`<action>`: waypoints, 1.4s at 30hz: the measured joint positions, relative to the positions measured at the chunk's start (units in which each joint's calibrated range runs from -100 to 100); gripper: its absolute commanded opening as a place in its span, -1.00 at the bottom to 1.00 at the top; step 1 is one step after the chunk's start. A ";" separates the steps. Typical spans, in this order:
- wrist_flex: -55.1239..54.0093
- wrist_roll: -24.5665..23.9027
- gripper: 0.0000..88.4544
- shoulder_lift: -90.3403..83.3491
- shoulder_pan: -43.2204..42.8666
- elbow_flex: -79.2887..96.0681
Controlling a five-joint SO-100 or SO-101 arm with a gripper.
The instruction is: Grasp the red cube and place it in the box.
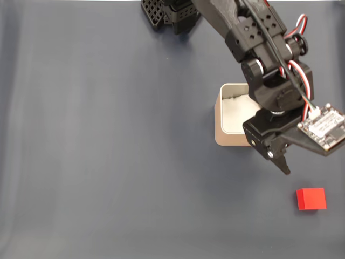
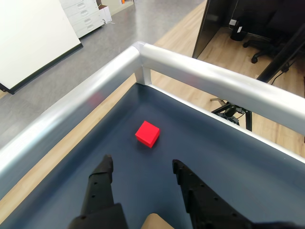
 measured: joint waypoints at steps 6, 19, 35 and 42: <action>-0.32 -0.10 -0.22 3.74 -0.08 -2.64; -2.19 -0.68 -0.19 14.09 -0.08 -8.38; -2.84 -1.42 -0.18 26.75 -0.08 -19.40; -2.84 -1.42 -0.17 30.94 -0.90 -23.32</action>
